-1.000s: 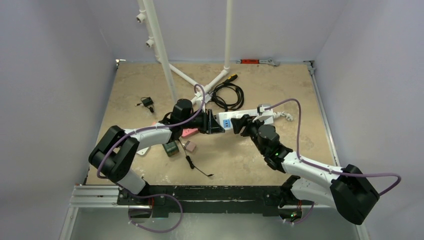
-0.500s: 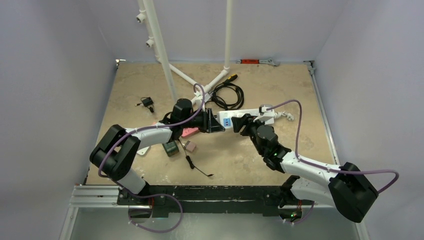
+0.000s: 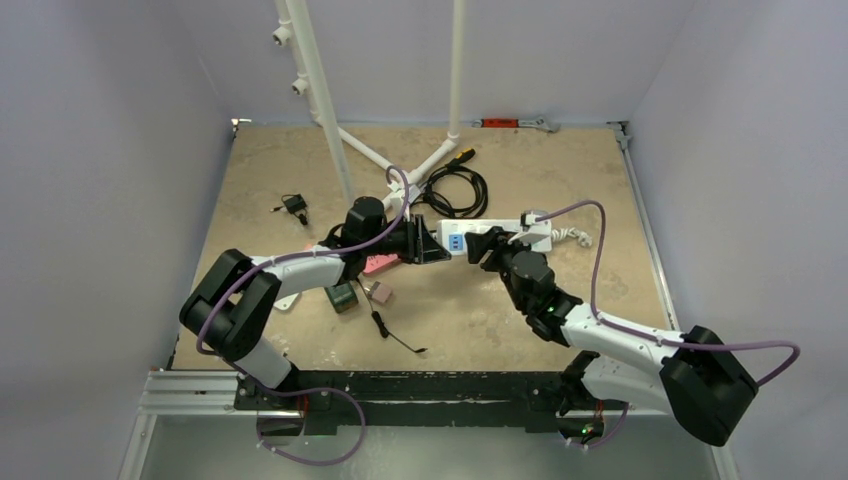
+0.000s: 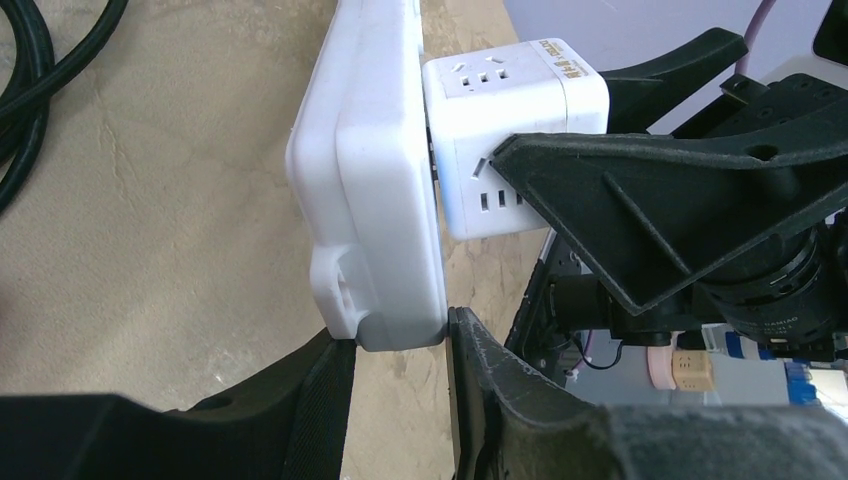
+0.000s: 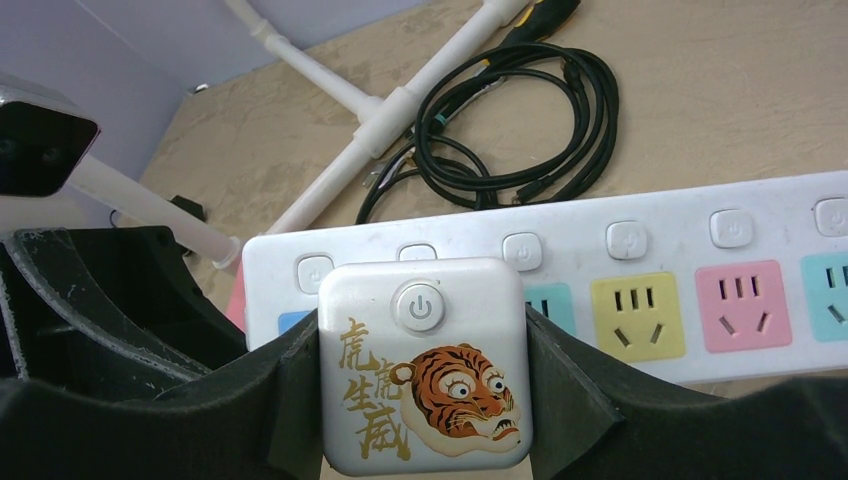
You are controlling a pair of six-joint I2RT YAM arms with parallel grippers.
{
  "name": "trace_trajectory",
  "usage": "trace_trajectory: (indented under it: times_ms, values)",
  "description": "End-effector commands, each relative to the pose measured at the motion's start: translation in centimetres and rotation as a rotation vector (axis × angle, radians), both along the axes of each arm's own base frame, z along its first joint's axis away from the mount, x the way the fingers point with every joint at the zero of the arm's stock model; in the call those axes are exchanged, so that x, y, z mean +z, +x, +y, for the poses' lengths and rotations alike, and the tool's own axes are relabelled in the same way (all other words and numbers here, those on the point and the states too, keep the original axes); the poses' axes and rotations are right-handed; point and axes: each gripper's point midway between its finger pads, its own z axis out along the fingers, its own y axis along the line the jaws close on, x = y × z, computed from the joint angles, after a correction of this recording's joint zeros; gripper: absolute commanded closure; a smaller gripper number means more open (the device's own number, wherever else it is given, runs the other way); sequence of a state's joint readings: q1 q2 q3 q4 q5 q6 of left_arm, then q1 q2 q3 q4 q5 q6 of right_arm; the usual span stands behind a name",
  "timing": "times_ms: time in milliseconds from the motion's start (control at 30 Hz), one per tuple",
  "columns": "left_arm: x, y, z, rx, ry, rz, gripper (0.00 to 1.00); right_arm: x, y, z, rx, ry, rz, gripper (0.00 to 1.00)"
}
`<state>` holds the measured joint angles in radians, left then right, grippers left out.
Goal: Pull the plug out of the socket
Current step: Remove the plug from the socket.
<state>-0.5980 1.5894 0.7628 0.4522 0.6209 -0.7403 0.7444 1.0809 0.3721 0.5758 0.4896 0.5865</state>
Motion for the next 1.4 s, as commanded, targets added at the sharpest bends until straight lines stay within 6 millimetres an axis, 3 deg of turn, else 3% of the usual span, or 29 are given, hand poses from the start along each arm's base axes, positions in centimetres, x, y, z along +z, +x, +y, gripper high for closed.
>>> trace_trajectory:
  times_ms: [0, 233, 367, 633, 767, 933, 1100, 1267, 1367]
  values:
    - [0.9, 0.0, -0.6, -0.03, -0.013, -0.038, 1.0, 2.1, 1.4, -2.1, -0.177, 0.023, -0.028, 1.0]
    - [0.8, 0.1, -0.6, -0.031, -0.012, -0.038, 1.0, 1.1, 0.4, 0.2, -0.246, -0.123, 0.004, 1.0]
    - [0.8, 0.1, -0.6, -0.031, -0.01, -0.038, 1.0, 0.8, 0.7, 0.5, -0.287, -0.159, 0.027, 1.0]
    - [0.2, 0.3, -0.4, -0.017, 0.019, -0.037, 1.0, 1.3, 0.4, 1.2, -0.226, -0.107, 0.015, 1.0]
    - [-0.4, 0.7, 0.0, 0.007, 0.054, -0.033, 1.0, 1.6, 0.8, 0.9, -0.168, -0.033, 0.014, 1.0]
    - [-1.4, 0.9, 0.2, 0.023, 0.078, -0.01, 1.0, 1.8, 1.8, -1.5, -0.129, 0.083, 0.012, 1.0]
    - [-1.8, 1.0, 0.2, 0.019, 0.081, -0.002, 1.0, 1.6, 2.0, -1.5, -0.103, 0.104, 0.023, 1.0]
    - [-1.6, 1.0, 0.1, 0.017, 0.077, -0.01, 1.0, 1.6, 2.1, -1.4, -0.097, 0.096, 0.025, 1.0]
    - [-0.2, 0.7, -0.3, -0.021, 0.038, -0.044, 1.0, 1.6, 2.0, -1.6, -0.102, 0.094, 0.02, 1.0]
